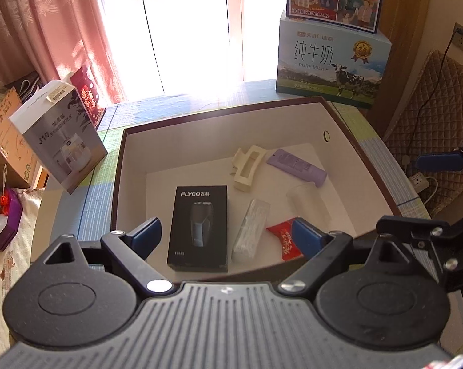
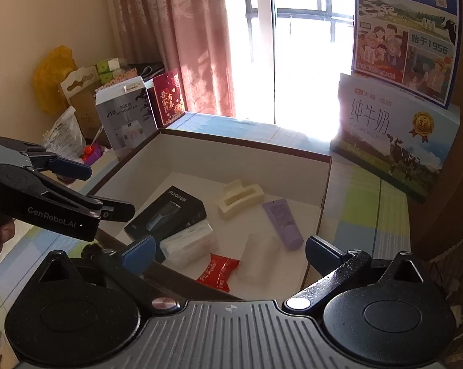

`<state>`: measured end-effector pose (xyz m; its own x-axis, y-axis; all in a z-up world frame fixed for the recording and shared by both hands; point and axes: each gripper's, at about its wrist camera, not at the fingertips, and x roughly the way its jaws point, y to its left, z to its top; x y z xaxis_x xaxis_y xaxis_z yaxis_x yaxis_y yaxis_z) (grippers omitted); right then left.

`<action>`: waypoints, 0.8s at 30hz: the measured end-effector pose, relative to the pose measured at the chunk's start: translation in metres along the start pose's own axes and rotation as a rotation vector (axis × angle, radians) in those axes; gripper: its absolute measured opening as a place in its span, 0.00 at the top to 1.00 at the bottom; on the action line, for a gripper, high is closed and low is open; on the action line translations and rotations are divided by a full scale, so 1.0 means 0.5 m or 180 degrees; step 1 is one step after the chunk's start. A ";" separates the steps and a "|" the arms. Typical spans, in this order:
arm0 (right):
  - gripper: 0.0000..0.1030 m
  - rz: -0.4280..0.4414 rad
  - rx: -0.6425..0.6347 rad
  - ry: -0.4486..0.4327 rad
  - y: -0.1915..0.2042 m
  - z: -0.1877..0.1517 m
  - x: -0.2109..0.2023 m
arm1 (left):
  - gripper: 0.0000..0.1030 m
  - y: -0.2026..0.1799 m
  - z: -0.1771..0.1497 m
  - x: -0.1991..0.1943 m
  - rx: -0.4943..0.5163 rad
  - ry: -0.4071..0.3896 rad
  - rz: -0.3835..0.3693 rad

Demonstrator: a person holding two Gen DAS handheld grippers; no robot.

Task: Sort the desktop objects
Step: 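Withdraw both tools from the box back over the table items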

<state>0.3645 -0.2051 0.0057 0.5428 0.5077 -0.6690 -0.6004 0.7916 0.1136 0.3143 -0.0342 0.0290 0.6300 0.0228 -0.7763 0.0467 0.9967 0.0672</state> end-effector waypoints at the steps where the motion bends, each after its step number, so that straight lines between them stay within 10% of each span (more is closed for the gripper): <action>1: 0.02 0.0000 0.0026 -0.0011 0.000 -0.005 -0.006 | 0.13 -0.001 -0.008 -0.008 -0.0014 -0.0011 -0.0003; 24: 0.02 -0.0156 0.0406 -0.0118 0.065 -0.093 -0.086 | 0.09 0.040 -0.164 -0.151 -0.0106 -0.0252 0.0174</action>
<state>0.2943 -0.2169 0.0038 0.5924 0.4778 -0.6487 -0.4944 0.8513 0.1756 0.2041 -0.0096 0.0376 0.6903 0.0723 -0.7199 -0.0144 0.9962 0.0862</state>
